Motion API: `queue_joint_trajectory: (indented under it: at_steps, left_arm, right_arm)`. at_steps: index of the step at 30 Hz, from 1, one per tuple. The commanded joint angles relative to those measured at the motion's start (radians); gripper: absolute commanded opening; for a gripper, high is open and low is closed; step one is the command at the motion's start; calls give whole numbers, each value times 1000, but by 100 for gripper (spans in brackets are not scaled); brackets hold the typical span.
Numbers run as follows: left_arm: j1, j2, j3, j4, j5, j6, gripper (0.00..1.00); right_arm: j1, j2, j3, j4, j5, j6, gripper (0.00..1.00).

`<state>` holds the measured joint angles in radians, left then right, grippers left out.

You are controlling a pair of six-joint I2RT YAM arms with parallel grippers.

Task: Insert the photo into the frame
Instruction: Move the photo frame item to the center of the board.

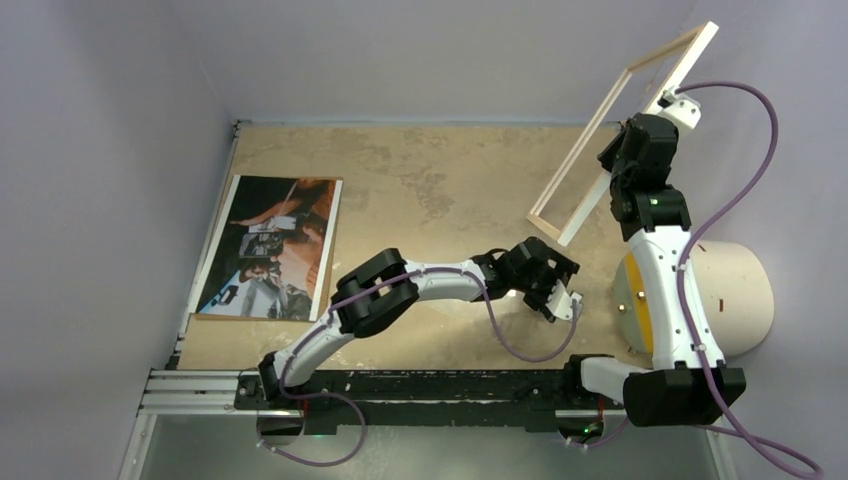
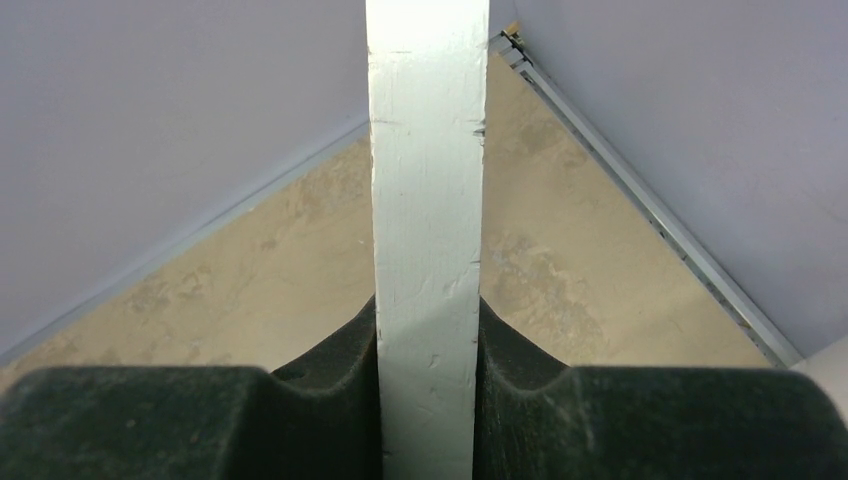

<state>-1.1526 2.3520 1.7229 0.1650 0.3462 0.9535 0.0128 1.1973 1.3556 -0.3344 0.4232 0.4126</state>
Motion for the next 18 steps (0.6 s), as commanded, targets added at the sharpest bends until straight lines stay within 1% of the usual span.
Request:
queue_joint_trajectory:
  at_steps: [1, 6, 10, 11, 14, 18]
  left_arm:
    - [-2, 77, 78, -85, -75, 43, 86]
    - [26, 96, 78, -154, -157, 81, 86]
    - [58, 78, 33, -163, -246, 106, 85]
    - [68, 75, 20, -197, -269, 107, 85]
    - [101, 74, -10, -235, -337, 92, 85]
    - [149, 57, -55, -283, -372, 50, 85]
  right_arm:
    - [-2, -42, 17, 111, 2, 18, 0]
    - [-2, -49, 25, 111, 3, 18, 0]
    - [-2, -53, 36, 111, -2, 17, 0]
    - [-2, -51, 40, 108, -7, 17, 0]
    - [-2, -47, 46, 110, 0, 21, 0]
    - [-2, -51, 46, 117, 14, 41, 0]
